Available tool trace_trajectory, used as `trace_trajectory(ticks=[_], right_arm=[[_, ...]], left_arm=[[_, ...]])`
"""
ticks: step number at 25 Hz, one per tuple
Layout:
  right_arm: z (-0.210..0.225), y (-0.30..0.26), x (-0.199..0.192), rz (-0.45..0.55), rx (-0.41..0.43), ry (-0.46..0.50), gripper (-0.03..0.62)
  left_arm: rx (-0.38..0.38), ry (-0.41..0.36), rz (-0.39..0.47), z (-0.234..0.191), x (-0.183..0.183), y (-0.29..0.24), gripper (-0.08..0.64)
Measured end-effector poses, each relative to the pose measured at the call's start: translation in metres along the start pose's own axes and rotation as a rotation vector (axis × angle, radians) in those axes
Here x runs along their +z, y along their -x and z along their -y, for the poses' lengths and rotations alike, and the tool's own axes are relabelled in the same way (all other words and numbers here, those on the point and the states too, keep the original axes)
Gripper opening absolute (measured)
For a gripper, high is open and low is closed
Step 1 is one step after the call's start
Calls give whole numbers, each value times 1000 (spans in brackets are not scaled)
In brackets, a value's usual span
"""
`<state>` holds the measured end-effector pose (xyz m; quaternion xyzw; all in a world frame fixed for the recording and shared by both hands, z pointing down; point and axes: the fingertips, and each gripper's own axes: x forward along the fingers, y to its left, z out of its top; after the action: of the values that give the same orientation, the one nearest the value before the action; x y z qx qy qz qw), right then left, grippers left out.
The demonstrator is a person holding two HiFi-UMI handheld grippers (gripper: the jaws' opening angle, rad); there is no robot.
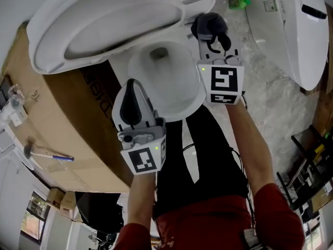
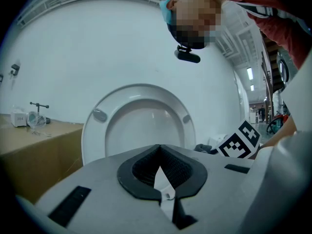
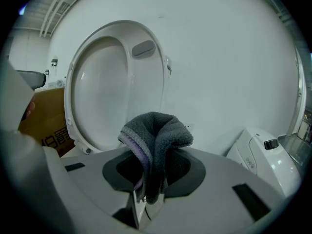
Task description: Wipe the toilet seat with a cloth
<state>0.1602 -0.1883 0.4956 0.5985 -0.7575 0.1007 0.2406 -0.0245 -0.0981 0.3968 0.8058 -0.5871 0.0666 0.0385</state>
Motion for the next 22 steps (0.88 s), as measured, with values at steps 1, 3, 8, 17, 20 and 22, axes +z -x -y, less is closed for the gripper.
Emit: trace_trajectory(ticks=[1,3,8,17,20,22], right_arm=[[0,0,0,-6,1,1,87],[-1,0,0,-15,2,-2,87],[-3,5,1,-26,0,-22,87],[-16,12,6,-9,28,-33,87],[-17,10,5,-16,27,-23,87],[-18,8,5,-18,26,-12,87]], left_arm=[[2,1,-2,-1,0,0,11],[5,4,-5,-1,1,-1,11],[14,42,7,1,9,-6,11],[17,52,-2,1,9,8,11],[16,53,-5,1,8,12,11],[17,55,-6,0,6,14,11]])
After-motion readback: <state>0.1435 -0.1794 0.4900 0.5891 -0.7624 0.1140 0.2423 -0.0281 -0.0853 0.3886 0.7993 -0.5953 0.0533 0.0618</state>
